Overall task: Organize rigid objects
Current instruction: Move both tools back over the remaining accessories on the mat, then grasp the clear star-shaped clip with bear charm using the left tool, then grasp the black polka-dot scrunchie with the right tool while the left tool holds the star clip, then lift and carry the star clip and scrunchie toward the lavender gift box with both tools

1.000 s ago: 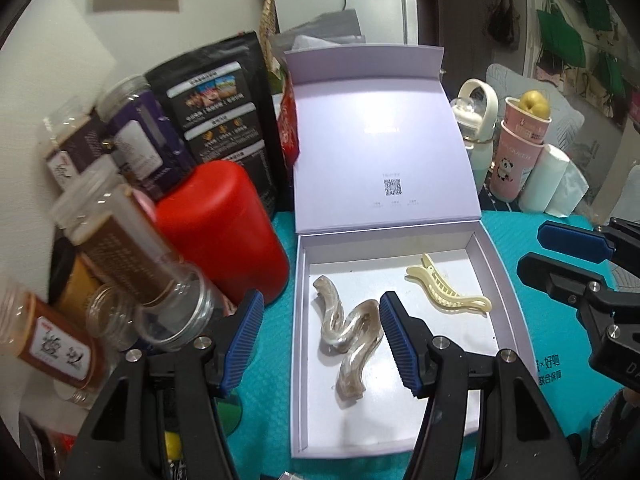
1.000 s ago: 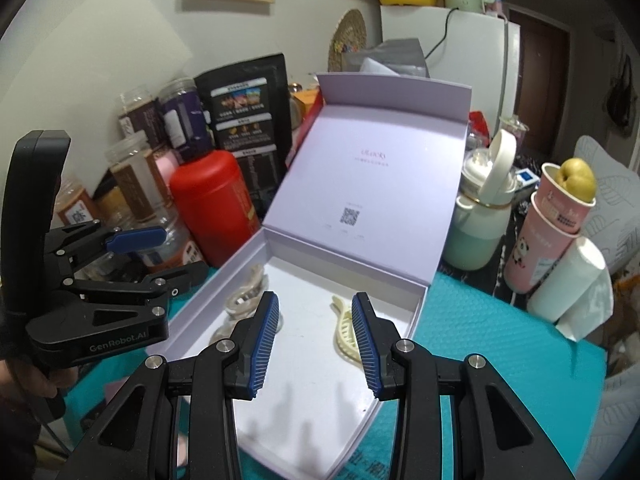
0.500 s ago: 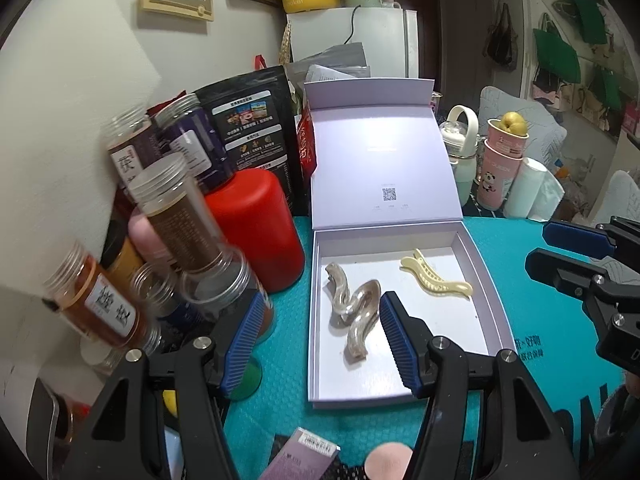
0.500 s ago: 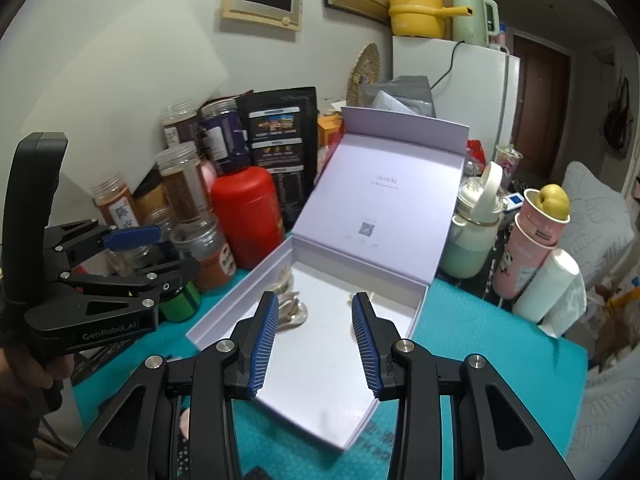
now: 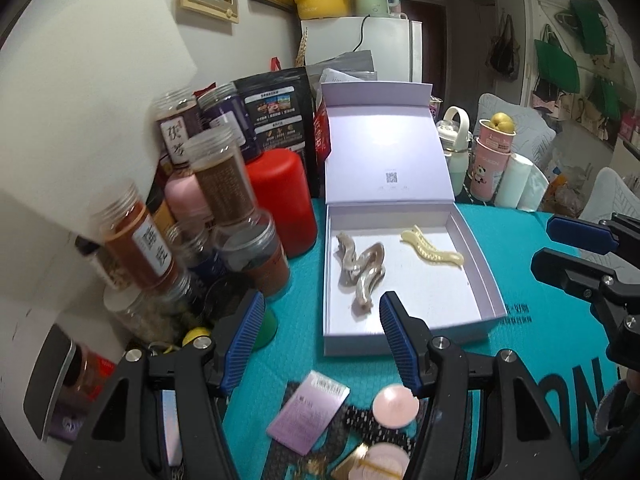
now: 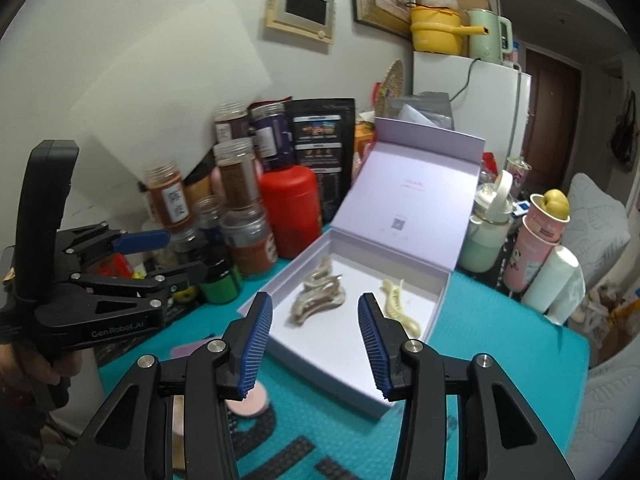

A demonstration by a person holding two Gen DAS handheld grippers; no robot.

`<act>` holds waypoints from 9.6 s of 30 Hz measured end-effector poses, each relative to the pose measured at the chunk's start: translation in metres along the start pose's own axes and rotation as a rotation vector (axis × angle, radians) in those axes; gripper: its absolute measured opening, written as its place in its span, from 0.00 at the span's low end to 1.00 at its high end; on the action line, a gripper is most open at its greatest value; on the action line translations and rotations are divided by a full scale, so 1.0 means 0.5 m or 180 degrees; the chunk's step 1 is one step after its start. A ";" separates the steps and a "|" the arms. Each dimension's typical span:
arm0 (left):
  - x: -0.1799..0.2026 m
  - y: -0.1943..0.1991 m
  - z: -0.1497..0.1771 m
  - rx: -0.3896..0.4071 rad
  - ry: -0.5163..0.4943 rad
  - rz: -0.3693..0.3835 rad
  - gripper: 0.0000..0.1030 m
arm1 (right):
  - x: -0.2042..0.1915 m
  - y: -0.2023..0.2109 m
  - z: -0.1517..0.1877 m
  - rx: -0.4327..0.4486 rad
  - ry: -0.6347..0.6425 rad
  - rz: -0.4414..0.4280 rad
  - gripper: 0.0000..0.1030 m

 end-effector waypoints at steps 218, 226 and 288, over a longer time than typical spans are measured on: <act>0.169 -0.044 0.314 -0.0447 -0.0080 0.0932 0.34 | -0.033 -0.024 0.343 -0.0601 -0.0409 -0.0341 0.19; 0.175 -0.039 0.273 -0.0375 -0.0154 0.0917 0.34 | -0.028 -0.015 0.309 -0.0548 -0.0236 -0.0343 0.19; 0.131 -0.158 -0.166 0.0068 -0.0400 0.0739 0.34 | 0.185 -0.137 -0.074 -0.0132 -0.0140 -0.0356 0.19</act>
Point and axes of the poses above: each gripper's, at about its wrist camera, not at the fingertips, and y roughly against the way its jaws point, x to its right, z to its underside, the point moved 3 cm from there along -y, roughly the way its jaws point, and after that the axes turned 12 degrees about -x, right-handed, at the moved point
